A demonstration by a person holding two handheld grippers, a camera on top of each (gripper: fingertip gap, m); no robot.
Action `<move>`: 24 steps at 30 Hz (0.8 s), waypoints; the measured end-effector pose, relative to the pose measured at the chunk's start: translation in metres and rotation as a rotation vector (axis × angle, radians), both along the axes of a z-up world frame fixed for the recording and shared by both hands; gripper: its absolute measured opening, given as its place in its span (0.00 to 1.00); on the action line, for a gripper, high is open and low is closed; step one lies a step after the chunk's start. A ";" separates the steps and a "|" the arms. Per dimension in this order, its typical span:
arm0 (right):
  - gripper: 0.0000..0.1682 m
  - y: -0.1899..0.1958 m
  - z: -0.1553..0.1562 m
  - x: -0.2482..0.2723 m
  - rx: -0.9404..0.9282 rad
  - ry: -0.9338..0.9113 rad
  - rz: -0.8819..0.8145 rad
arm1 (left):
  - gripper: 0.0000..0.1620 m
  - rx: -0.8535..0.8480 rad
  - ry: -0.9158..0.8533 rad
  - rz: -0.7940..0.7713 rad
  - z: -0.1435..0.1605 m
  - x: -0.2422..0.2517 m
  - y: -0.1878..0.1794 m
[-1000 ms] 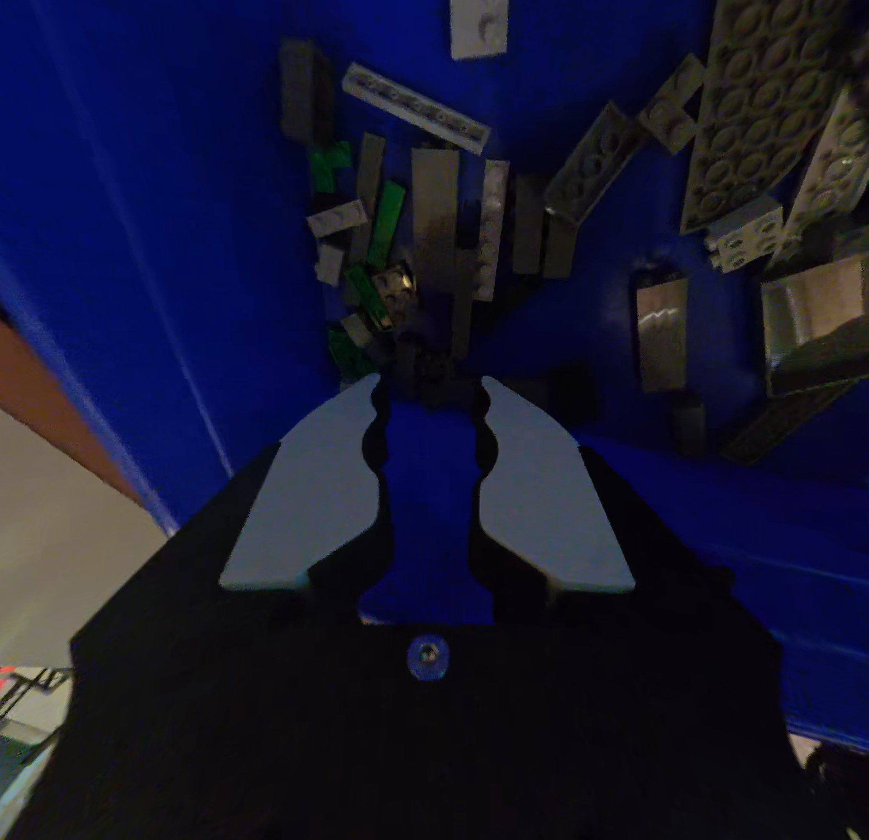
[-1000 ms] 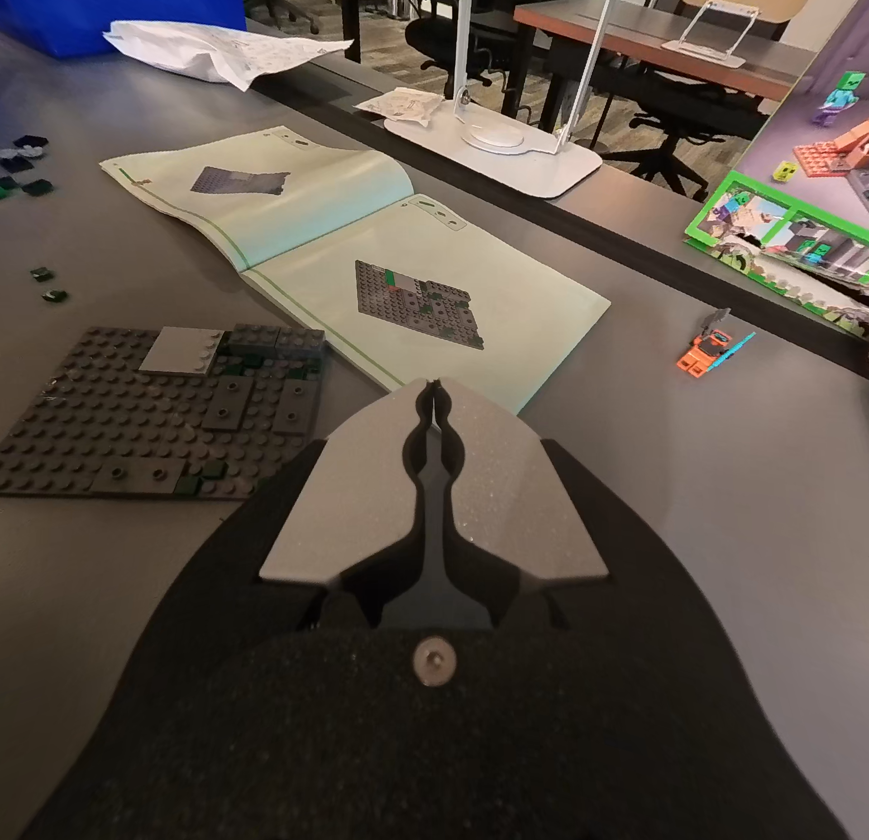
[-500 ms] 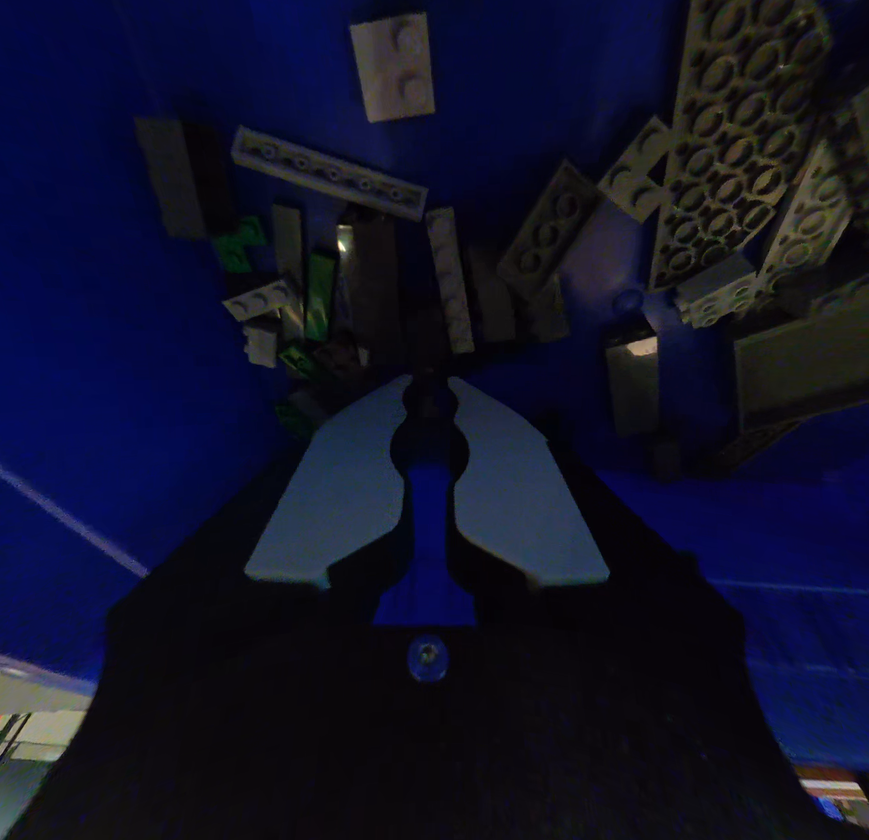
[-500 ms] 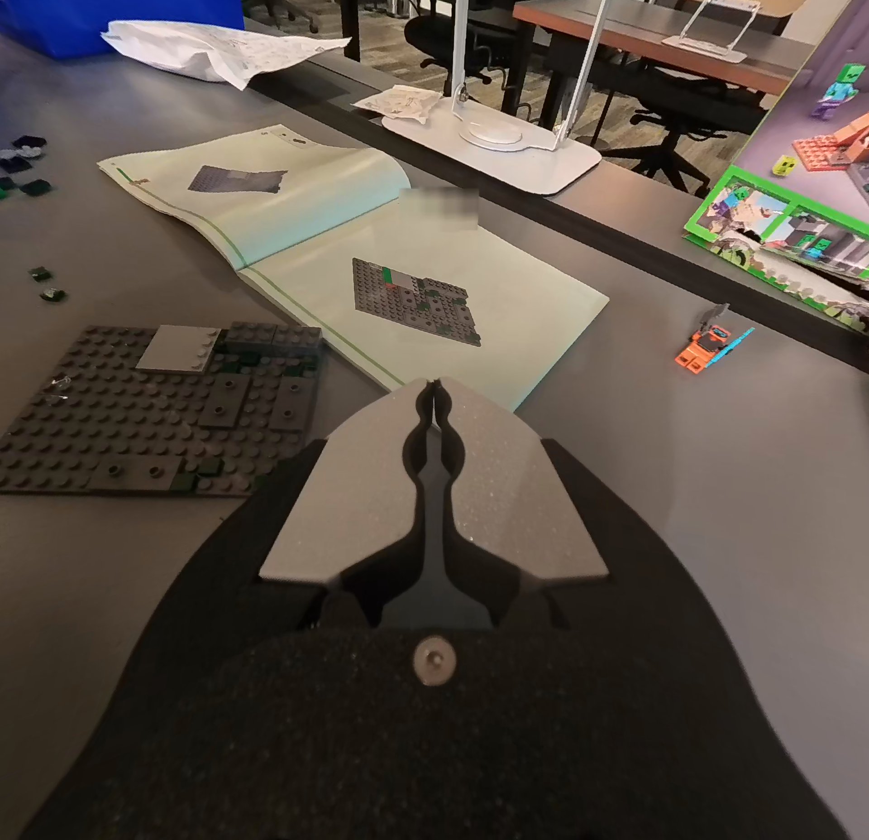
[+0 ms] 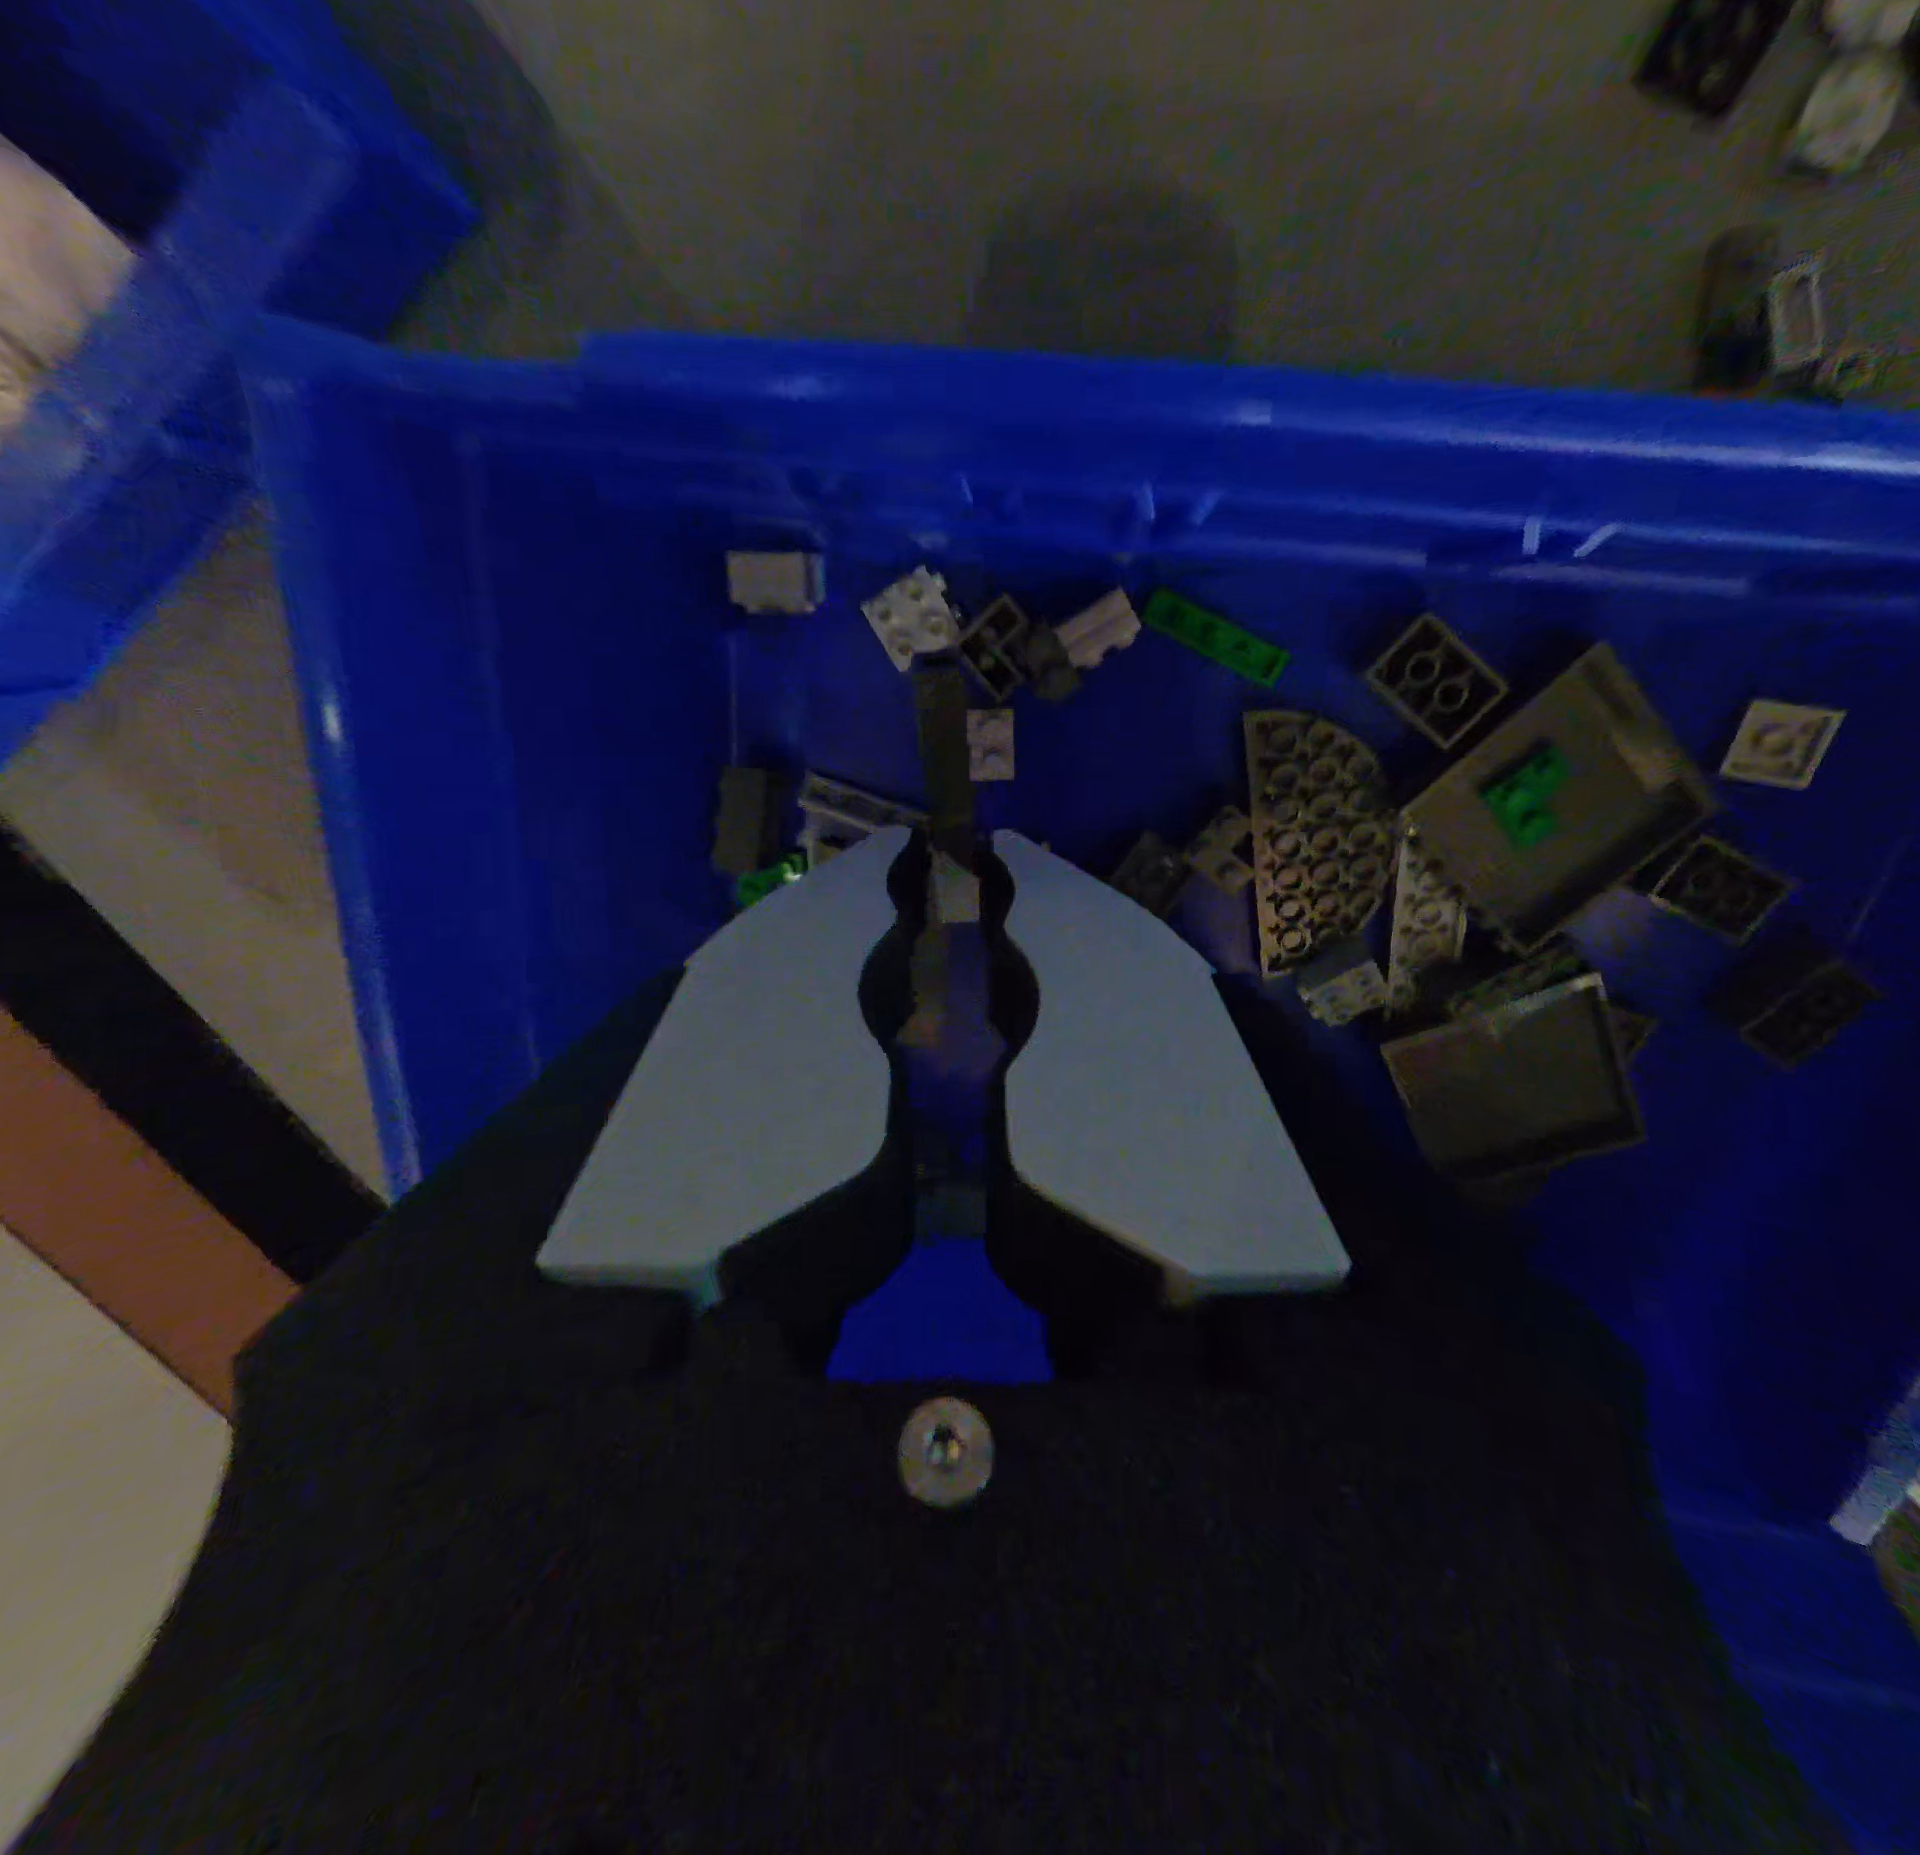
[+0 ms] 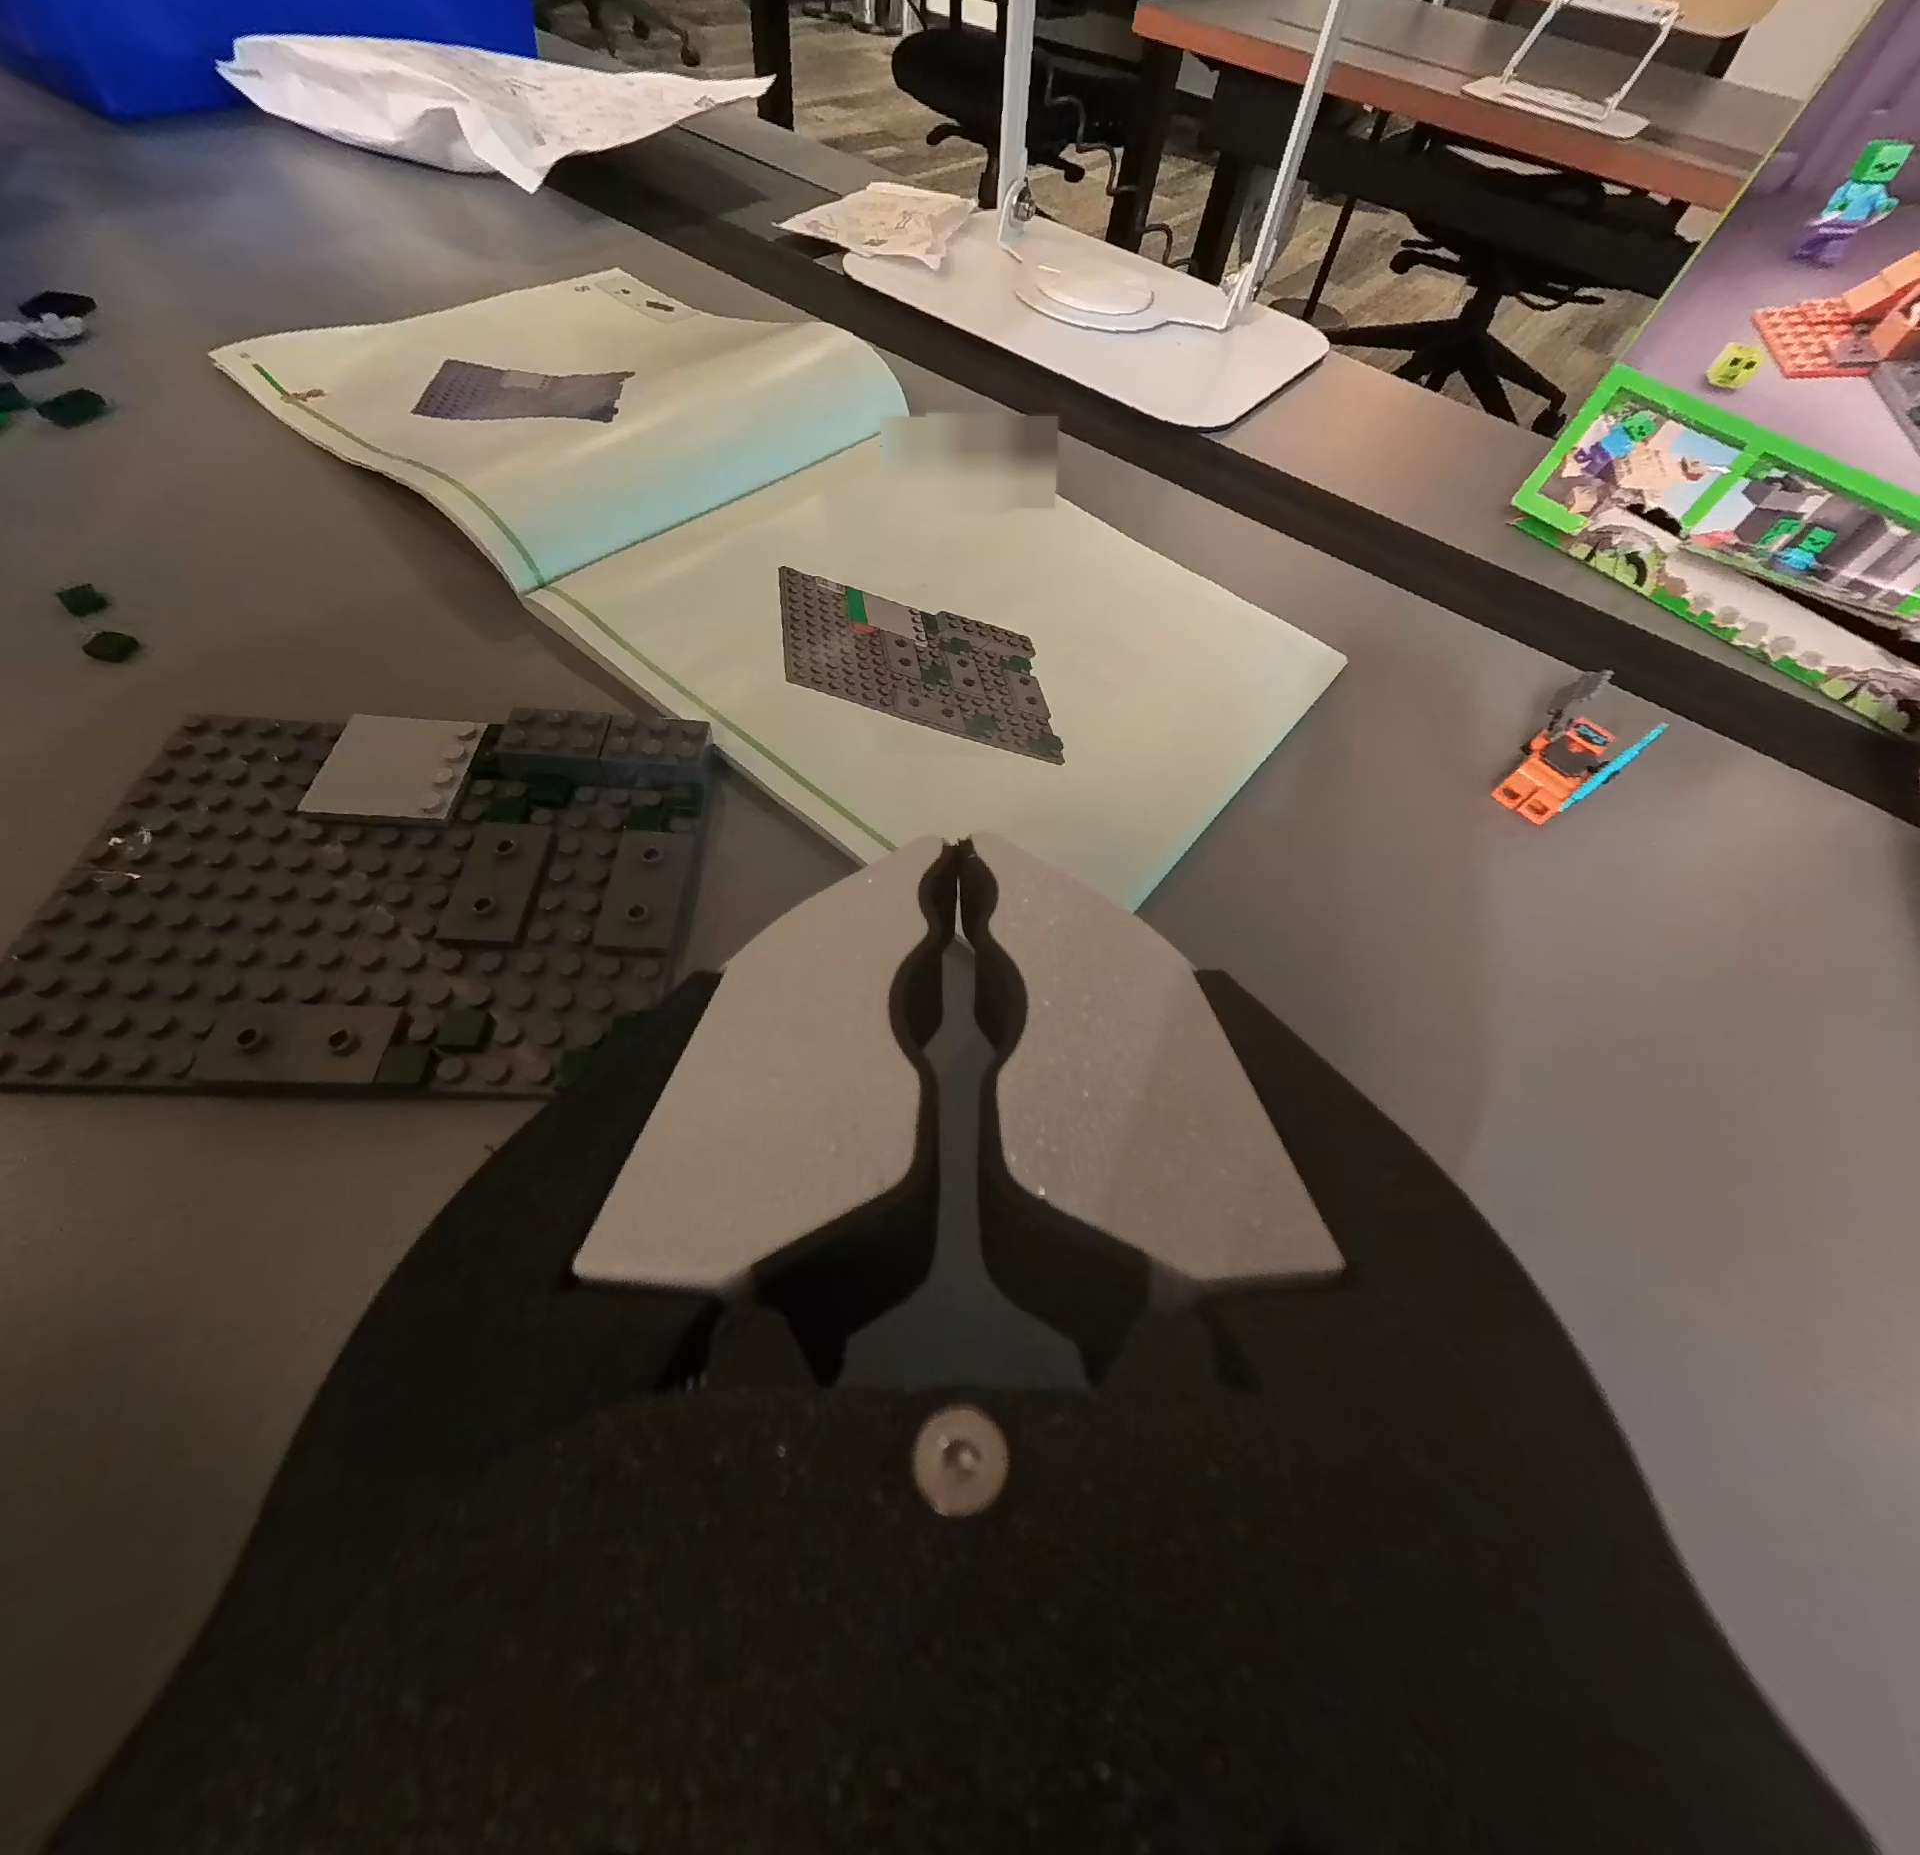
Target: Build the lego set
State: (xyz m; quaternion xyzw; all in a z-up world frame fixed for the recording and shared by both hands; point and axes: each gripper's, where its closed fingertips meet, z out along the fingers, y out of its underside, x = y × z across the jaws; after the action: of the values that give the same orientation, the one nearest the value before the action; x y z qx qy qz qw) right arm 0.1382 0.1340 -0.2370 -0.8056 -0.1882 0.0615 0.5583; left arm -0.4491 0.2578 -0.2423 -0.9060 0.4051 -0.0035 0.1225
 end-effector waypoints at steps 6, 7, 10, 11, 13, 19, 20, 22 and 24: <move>0.00 0.000 0.001 0.000 0.004 0.002 0.004 | 0.13 0.023 0.018 0.017 0.012 -0.012 -0.006; 0.00 0.000 0.002 -0.001 0.005 0.003 0.005 | 0.13 0.001 0.045 0.013 0.011 -0.018 -0.012; 0.00 -0.001 0.002 -0.002 0.004 0.003 0.012 | 0.14 -0.118 0.134 -0.007 0.004 -0.035 -0.036; 0.00 -0.001 0.002 -0.003 0.004 0.003 0.015 | 0.16 -0.173 0.167 -0.011 -0.001 -0.041 -0.046; 0.00 -0.001 0.002 -0.003 0.007 -0.001 0.017 | 0.20 -0.241 0.251 -0.031 -0.009 -0.053 -0.059; 0.00 -0.002 0.004 -0.002 0.011 -0.002 0.015 | 0.36 -0.424 0.385 -0.026 -0.030 -0.071 -0.090; 0.00 -0.002 0.004 -0.002 0.011 -0.003 0.015 | 0.37 -0.442 0.402 -0.025 -0.033 -0.073 -0.092; 0.00 -0.002 0.003 -0.002 0.010 -0.003 0.015 | 0.39 -0.454 0.446 -0.030 -0.037 -0.078 -0.094; 0.00 -0.002 0.003 -0.001 0.009 -0.004 0.014 | 0.41 -0.472 0.463 -0.032 -0.041 -0.080 -0.096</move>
State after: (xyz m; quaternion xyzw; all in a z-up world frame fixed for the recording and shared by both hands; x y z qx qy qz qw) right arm 0.1367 0.1321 -0.2339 -0.8018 -0.1954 0.0629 0.5612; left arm -0.5291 0.1620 -0.2832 -0.8798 0.4242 0.1067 -0.1861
